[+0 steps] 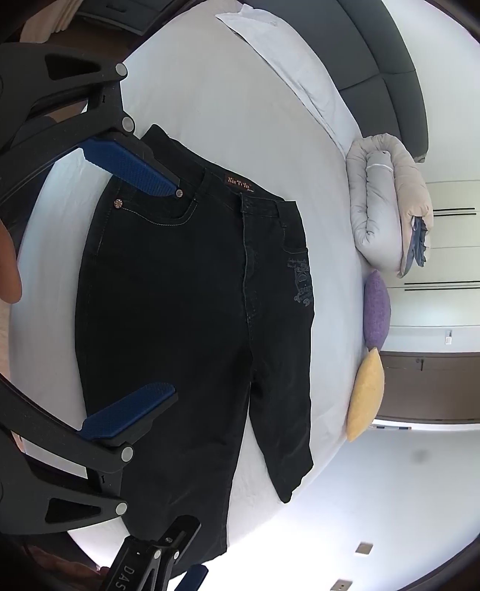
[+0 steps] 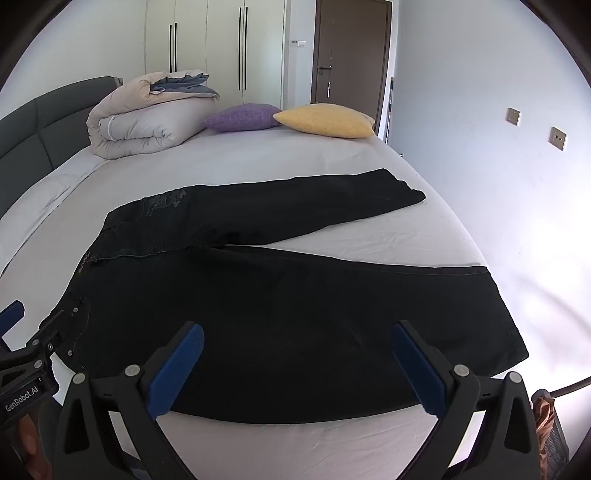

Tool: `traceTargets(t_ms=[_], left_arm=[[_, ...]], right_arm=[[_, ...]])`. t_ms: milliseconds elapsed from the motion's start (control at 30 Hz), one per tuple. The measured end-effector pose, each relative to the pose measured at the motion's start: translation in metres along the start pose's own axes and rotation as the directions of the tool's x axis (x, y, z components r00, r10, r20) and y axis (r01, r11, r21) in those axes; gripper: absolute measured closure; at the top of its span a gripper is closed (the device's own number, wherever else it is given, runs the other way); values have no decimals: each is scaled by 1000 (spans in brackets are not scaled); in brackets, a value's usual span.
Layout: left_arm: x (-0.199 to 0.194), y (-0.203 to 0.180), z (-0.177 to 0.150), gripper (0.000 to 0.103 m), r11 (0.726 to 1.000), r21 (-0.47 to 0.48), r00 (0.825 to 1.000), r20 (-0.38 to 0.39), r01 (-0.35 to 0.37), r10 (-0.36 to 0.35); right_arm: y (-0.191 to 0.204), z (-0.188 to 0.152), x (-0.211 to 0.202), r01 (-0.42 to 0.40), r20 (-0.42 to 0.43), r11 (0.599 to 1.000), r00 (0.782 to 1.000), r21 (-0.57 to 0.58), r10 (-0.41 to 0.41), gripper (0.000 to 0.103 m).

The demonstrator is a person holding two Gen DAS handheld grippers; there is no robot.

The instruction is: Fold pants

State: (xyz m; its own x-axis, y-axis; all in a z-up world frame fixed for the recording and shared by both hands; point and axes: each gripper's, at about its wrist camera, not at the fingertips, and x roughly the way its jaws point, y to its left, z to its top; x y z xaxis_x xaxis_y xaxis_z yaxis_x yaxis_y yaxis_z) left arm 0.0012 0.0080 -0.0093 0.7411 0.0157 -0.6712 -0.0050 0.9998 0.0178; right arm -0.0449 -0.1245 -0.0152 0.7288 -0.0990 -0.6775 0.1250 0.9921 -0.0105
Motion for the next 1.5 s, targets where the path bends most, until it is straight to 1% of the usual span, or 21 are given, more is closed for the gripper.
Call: traceTargets(t_ms=[767,1500], left_arm=[[4,2,-5,0,1000,-2,1000,0,-8,8],[10,8,-12,0,1000,-9,1000,-12,-9,9]], right_arm=[[6,-8,2,-2,-10,1000,1000,-7,2,0],[10,-8,6,-8,-24,1000,1000,-19,7,0]])
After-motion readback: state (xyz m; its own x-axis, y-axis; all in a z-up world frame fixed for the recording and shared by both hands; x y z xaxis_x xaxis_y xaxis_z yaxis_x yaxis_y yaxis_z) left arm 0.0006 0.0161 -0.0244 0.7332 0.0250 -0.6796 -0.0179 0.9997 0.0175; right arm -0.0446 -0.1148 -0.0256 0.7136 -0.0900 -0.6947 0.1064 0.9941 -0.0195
